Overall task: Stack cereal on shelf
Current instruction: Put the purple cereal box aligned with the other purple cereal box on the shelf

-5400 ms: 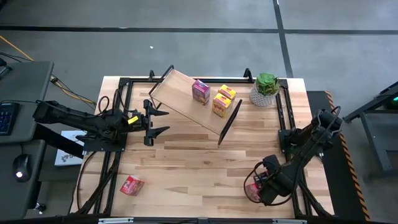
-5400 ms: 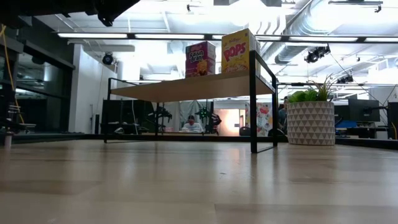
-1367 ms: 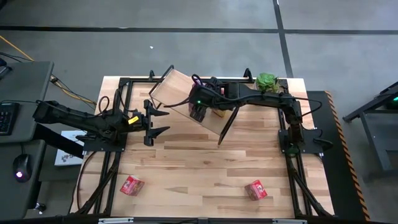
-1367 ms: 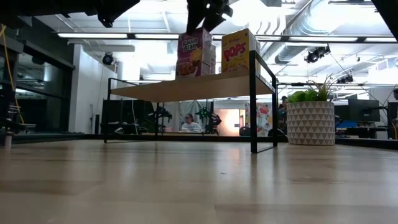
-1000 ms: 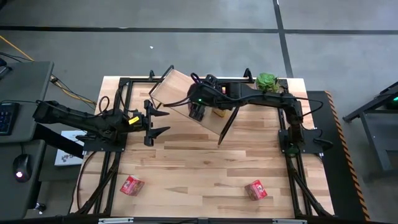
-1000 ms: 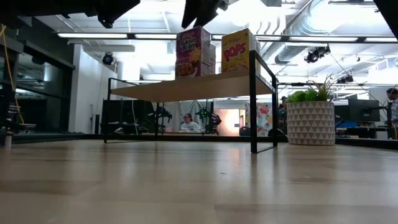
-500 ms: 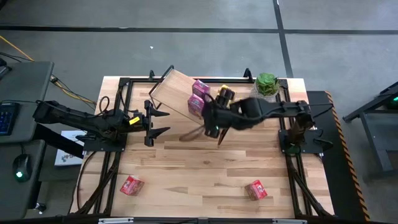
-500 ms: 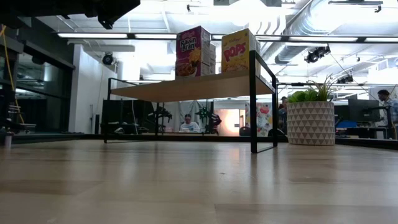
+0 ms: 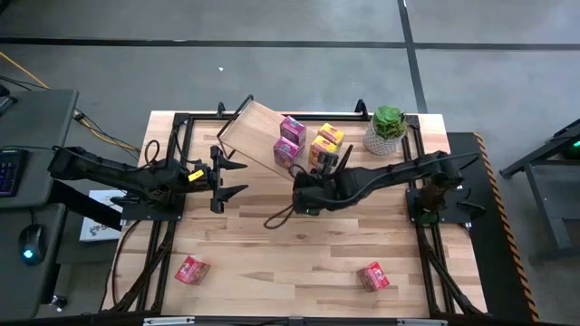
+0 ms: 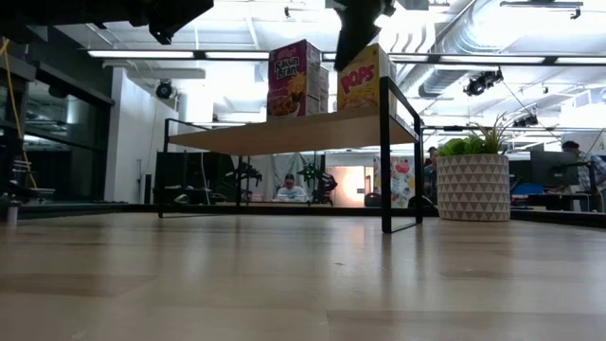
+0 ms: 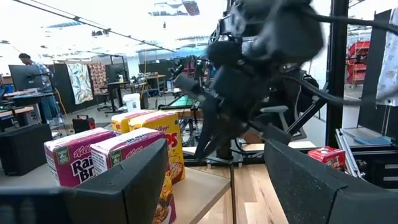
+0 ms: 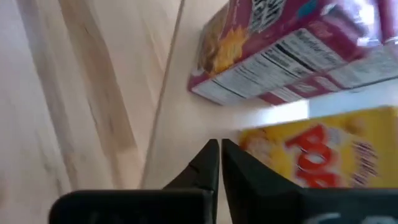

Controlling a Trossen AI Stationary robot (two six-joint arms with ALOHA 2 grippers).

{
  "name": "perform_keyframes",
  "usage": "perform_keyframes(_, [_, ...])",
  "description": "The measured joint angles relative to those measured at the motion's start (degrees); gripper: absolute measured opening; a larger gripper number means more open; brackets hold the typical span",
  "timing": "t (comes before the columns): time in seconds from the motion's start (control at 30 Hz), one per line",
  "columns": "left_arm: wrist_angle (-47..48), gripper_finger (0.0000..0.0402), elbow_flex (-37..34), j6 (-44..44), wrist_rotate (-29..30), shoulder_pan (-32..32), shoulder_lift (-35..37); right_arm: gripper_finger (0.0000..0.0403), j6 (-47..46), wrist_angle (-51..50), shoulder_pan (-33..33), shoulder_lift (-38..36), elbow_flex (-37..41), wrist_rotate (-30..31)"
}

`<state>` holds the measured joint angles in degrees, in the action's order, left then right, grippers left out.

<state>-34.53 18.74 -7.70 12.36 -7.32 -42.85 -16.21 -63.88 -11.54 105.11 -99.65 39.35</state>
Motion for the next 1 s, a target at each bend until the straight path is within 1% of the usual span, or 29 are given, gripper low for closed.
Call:
perform_keyframes(0.1, [0.0, 0.0259, 0.0, 0.0, 0.0, 0.0, 0.0, 0.0022, 3.2, 10.9, 2.1, -3.2, 6.1, -3.3])
perform_keyframes(0.23, [0.0, 0.0259, 0.0, 0.0, 0.0, 0.0, 0.0, 0.0004, 5.9, 22.0, 4.2, -6.3, 12.7, -2.7])
perform_keyframes(0.33, [0.0, 0.0259, 0.0, -0.5, 0.0, 0.0, 0.0, 0.0006, 7.1, 27.7, 5.5, -7.1, 15.4, -2.6])
perform_keyframes(0.5, [0.0, 0.0259, 0.0, -0.4, 0.0, 0.0, 0.0, 0.0002, 7.7, 31.7, 7.0, -7.0, 16.5, -2.9])
perform_keyframes(0.63, [0.0, 0.0259, 0.0, -0.4, 0.0, 0.0, 0.0, 0.0001, 7.4, 32.9, 7.8, -7.0, 16.5, -2.6])
perform_keyframes(1.0, [0.0, 0.0259, 0.0, -0.5, 0.2, 0.0, 0.0, 0.0, 7.1, 37.2, 7.9, -7.0, 16.5, -1.6])
